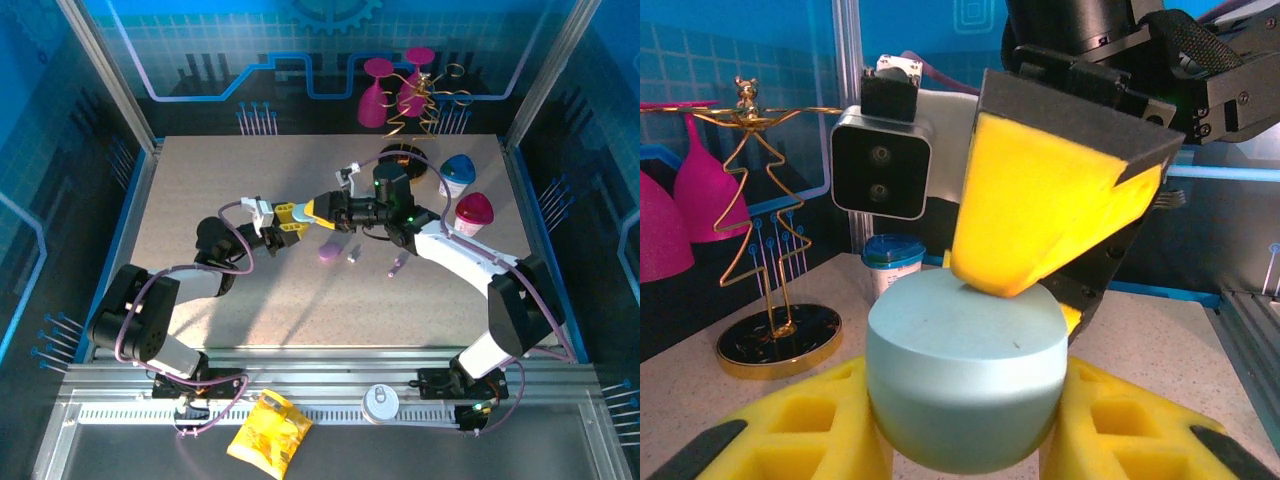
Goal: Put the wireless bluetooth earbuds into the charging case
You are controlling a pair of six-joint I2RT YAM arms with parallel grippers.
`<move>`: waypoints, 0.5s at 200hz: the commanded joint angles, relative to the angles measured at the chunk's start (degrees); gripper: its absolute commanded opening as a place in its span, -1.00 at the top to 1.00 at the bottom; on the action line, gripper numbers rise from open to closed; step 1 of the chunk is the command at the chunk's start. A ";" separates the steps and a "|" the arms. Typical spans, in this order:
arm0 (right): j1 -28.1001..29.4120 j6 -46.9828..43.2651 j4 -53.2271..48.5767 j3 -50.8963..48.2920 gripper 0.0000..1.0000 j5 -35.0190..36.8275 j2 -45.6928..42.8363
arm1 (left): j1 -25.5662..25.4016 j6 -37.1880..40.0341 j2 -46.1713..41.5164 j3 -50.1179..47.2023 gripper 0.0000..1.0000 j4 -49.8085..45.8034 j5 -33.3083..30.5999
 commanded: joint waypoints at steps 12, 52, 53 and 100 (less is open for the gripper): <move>-0.88 3.15 4.85 -0.88 0.42 -1.75 0.64 | 0.08 0.01 -1.27 1.63 0.46 2.49 0.21; -1.57 1.57 3.07 -0.91 0.63 -0.75 0.21 | 0.08 0.70 -1.40 1.24 0.11 1.59 0.05; -1.62 1.48 3.00 -0.91 0.63 -0.68 0.20 | 0.08 0.72 -1.41 1.23 0.09 1.51 0.04; -4.58 -5.26 -4.13 -0.44 0.68 5.43 0.04 | 0.08 7.08 -5.18 -1.90 -0.98 -7.05 -4.07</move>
